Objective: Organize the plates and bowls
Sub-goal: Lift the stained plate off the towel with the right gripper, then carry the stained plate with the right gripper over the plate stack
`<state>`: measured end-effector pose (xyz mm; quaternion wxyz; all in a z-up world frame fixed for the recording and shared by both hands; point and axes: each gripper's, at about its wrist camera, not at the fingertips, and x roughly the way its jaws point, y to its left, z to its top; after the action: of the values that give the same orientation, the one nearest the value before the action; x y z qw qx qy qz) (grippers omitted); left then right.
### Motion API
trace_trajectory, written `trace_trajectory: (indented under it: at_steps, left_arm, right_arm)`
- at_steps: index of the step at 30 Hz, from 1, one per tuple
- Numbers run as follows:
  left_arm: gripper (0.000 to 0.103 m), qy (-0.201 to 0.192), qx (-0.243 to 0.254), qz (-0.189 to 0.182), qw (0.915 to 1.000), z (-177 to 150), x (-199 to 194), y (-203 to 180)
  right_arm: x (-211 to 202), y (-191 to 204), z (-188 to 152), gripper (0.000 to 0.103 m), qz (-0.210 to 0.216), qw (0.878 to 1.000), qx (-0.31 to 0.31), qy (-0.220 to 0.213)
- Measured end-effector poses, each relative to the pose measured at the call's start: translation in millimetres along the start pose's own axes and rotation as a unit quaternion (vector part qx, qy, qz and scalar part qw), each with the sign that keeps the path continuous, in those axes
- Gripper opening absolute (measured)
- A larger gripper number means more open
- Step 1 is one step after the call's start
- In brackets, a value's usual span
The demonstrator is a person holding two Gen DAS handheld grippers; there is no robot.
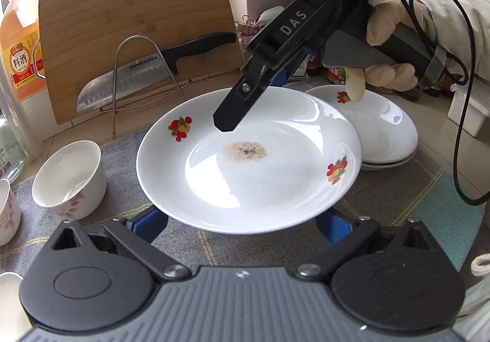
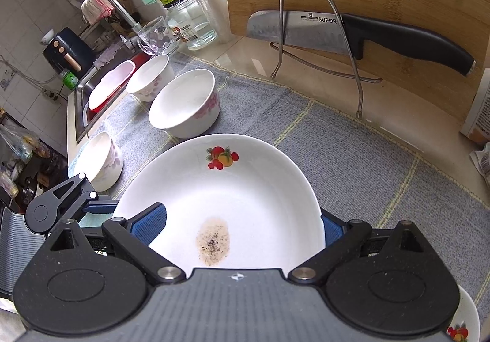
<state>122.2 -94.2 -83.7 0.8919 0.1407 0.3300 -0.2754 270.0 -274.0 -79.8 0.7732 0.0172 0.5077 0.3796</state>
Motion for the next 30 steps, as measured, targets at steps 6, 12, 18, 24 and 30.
trace_trajectory:
  at_steps: [6, 12, 18, 24, 30]
  left_arm:
    - [0.102, -0.003, 0.007, -0.009, 0.9999, 0.7, -8.0, -11.1]
    - [0.102, 0.002, 0.015, -0.024, 0.9996, 2.2, -9.9, -21.7]
    - [0.102, -0.001, 0.033, -0.041, 0.9986, 8.0, -8.7, -33.8]
    - [0.102, -0.004, 0.050, -0.061, 0.9969, 15.8, -1.8, -47.0]
    - [0.102, -0.003, 0.068, -0.086, 0.9940, 22.3, 7.6, -60.4]
  right_arm:
    - [-13.0, 4.0, -13.8, 0.102, -0.007, 1.000, 0.003, -0.006]
    - [-26.7, 5.3, -29.1, 0.102, -0.015, 1.000, 0.009, -0.015]
    - [-41.9, 1.3, -46.2, 0.102, -0.027, 0.999, 0.023, -0.025]
    - [-60.0, -7.8, -63.8, 0.102, -0.041, 0.998, 0.042, -0.039]
    - [-75.9, -18.0, -81.5, 0.102, -0.055, 0.995, 0.063, -0.050]
